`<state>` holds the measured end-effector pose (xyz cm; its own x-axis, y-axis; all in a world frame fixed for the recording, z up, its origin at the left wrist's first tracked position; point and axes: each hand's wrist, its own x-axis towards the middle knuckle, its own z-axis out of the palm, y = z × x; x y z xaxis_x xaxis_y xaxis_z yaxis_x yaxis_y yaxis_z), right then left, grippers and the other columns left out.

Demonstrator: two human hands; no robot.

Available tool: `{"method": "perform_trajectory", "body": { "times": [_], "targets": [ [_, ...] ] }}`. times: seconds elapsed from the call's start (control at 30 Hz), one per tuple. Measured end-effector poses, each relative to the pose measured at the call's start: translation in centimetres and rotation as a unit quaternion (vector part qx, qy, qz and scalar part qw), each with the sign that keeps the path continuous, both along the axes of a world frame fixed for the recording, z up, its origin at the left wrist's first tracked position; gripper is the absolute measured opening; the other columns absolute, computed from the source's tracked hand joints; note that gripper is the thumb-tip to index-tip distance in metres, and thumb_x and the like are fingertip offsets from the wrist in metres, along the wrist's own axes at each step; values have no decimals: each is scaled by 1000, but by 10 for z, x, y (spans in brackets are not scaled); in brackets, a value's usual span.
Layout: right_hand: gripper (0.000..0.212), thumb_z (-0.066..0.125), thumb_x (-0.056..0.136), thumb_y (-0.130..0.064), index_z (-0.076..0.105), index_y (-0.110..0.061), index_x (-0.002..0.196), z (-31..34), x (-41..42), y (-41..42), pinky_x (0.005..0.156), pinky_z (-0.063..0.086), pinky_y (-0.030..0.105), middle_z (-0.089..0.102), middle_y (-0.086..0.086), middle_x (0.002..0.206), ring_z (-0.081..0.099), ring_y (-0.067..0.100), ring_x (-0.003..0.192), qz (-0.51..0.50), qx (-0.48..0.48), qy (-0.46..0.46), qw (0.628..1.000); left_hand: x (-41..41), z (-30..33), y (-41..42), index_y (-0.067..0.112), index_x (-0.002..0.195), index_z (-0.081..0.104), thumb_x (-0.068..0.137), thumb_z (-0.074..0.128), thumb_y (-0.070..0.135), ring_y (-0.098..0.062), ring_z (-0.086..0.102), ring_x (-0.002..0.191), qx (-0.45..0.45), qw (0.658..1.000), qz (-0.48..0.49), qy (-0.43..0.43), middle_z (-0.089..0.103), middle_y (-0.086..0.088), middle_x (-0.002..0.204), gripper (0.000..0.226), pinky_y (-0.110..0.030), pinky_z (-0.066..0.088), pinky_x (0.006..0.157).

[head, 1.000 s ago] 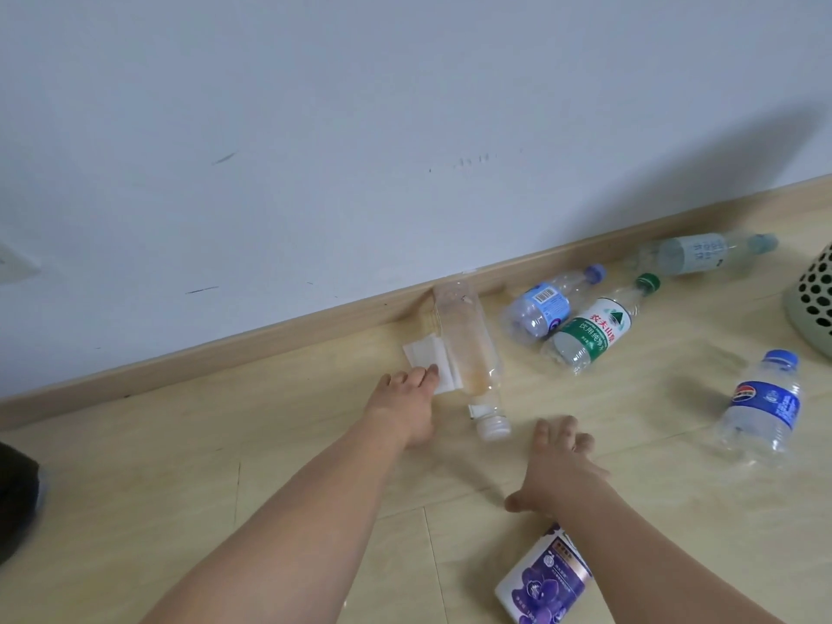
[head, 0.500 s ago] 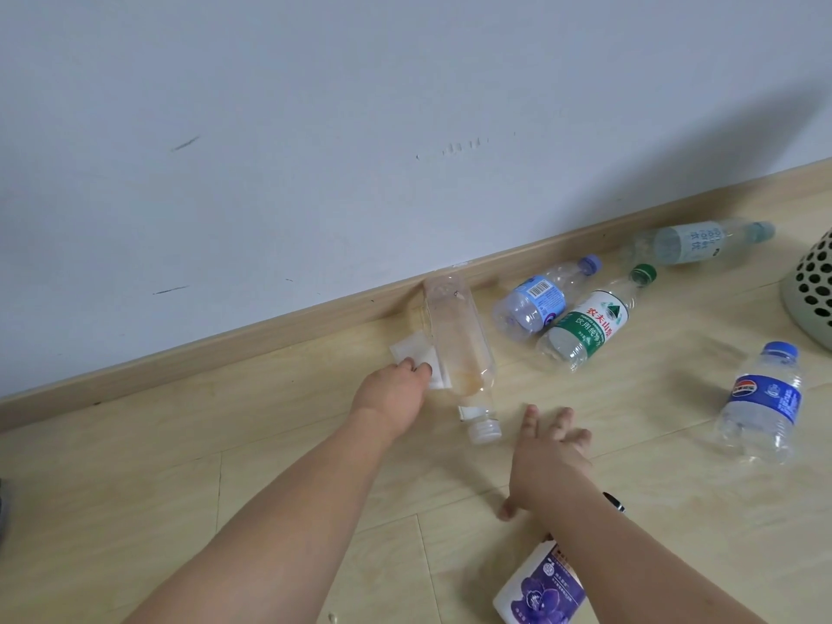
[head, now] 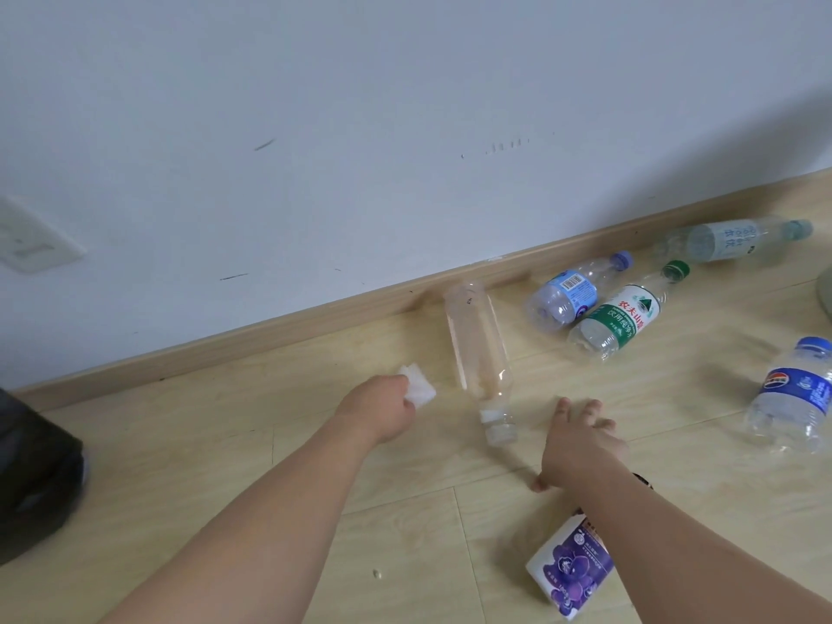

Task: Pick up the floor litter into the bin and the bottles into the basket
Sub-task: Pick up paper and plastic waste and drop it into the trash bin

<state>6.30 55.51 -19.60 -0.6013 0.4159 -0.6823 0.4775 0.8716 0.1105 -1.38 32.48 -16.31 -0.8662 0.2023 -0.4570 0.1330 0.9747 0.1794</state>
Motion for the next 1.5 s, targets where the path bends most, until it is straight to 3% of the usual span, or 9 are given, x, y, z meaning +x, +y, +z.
{"method": "perform_trajectory", "body": {
  "times": [0.13,0.47,0.63,0.77,0.93,1.03,1.13,1.33,1.5],
  "targets": [
    [65,54,84,-26,31,-11,142,21,-1,-7,101,39,41,36,12,144,42,31,129,12,19,64,998,12,23,-38,12,77,45,80,38,21,-37,60,82,163,969,182,-33,57,-11,85,12,-32,37,63],
    [46,48,84,-19,40,-16,129,103,7,-66,99,35,36,45,5,130,44,27,122,149,47,249,956,65,91,-126,6,105,62,98,39,11,-23,66,74,376,878,293,-44,69,-13,96,24,-37,51,73],
    [58,48,89,-21,31,-20,145,144,9,-161,97,38,34,39,4,145,42,26,128,197,-151,267,931,91,144,-207,5,104,64,99,48,12,-22,66,76,441,838,318,-49,68,-9,94,18,-38,54,80],
    [64,56,89,-23,31,-20,148,181,13,-269,98,44,36,48,7,137,53,24,117,47,-417,210,883,114,188,-281,10,89,61,98,52,11,-22,65,75,480,821,304,-60,67,-6,88,13,-34,51,72],
    [25,57,91,-17,62,-12,115,222,21,-394,78,45,34,68,5,100,64,19,81,-11,-567,160,808,143,222,-387,13,91,65,97,54,11,-17,62,69,464,829,311,-19,69,-5,85,13,-28,47,64],
    [6,59,88,-13,65,-11,91,236,25,-461,69,48,28,68,5,86,62,15,70,46,-530,194,824,156,232,-445,13,86,65,95,57,14,-16,59,65,440,831,337,42,69,-5,79,12,-28,46,61],
    [9,58,89,-13,63,-12,82,247,21,-526,63,47,28,66,6,76,60,19,68,68,-500,254,825,162,232,-500,14,81,65,93,58,17,-16,59,65,374,843,358,146,71,-3,78,14,-31,49,63],
    [19,45,89,-13,61,-17,97,262,-1,-644,57,45,25,61,1,83,61,21,67,230,-388,368,813,152,212,-581,7,95,53,89,47,12,-26,52,66,268,830,390,294,61,-9,80,10,-32,40,58],
    [33,42,85,-6,55,-21,111,225,-27,-696,90,46,36,64,5,101,60,28,92,394,-187,354,827,135,174,-602,21,107,36,84,42,3,-25,48,63,98,890,338,290,52,-2,70,30,-32,37,62]
  ]
}}
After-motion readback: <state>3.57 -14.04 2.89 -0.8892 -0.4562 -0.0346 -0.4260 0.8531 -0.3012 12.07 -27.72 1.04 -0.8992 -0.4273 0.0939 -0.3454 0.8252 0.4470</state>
